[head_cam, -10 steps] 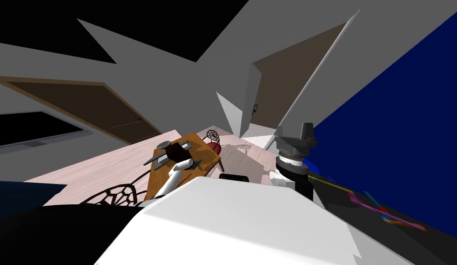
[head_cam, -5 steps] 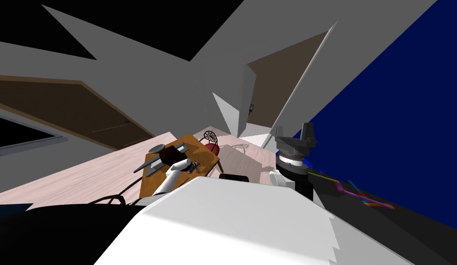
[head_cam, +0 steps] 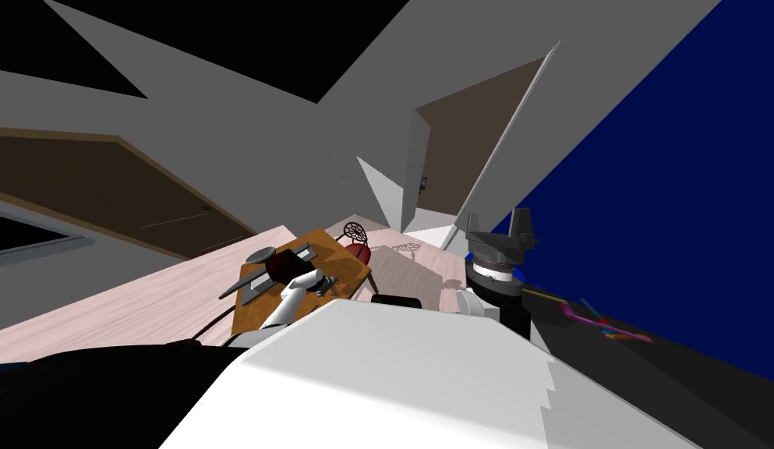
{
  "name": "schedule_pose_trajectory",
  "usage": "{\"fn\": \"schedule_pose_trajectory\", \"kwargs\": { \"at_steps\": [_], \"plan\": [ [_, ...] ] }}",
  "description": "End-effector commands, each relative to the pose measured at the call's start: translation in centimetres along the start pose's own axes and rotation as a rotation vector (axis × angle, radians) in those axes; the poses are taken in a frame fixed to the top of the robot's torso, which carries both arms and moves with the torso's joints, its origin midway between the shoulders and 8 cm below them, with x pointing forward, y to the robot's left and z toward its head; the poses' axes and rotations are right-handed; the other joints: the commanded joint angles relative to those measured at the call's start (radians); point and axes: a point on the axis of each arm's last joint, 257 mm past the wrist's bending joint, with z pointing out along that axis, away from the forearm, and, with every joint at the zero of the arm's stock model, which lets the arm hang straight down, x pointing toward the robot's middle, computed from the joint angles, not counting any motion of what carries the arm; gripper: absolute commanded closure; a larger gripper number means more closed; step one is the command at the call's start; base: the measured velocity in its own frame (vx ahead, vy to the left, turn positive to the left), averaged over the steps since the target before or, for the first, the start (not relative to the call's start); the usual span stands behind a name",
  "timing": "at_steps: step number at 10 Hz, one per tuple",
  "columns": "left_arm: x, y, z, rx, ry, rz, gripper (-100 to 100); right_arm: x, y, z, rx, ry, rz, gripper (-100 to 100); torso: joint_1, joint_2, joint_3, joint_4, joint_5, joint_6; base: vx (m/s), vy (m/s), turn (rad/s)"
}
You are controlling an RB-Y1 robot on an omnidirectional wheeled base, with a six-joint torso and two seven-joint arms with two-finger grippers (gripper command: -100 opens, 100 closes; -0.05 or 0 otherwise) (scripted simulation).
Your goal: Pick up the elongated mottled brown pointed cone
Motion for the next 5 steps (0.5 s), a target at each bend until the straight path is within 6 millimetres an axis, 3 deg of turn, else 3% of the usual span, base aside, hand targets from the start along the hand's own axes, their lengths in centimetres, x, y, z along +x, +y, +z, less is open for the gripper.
{"fn": "schedule_pose_trajectory", "kwargs": {
  "at_steps": [1, 4, 5],
  "plan": [
    [0.76, -0.34, 0.92, 0.001, -0.003, -0.008, -100, 0.0, 0.0, 0.0, 0.0, 0.0, 0.0, 0, 0.0, 0.0, 0.0, 0.0, 0.0, 0.0, 0.001, 0.07, -0.055],
    [1.45, -0.48, 1.51, 0.001, -0.002, -0.012, -100, 0.0, 0.0, 0.0, 0.0, 0.0, 0.0, 0, 0.002, 0.0, 0.0, 0.0, 0.001, 0.0, -0.006, 0.056, -0.029],
    [1.47, -0.49, 1.56, 0.002, -0.004, -0.013, 100, 0.0, 0.0, 0.0, 0.0, 0.0, 0.0, 0, 0.0, 0.0, 0.0, 0.0, 0.0, 0.0, -0.001, 0.006, 0.001]
  ]
}}
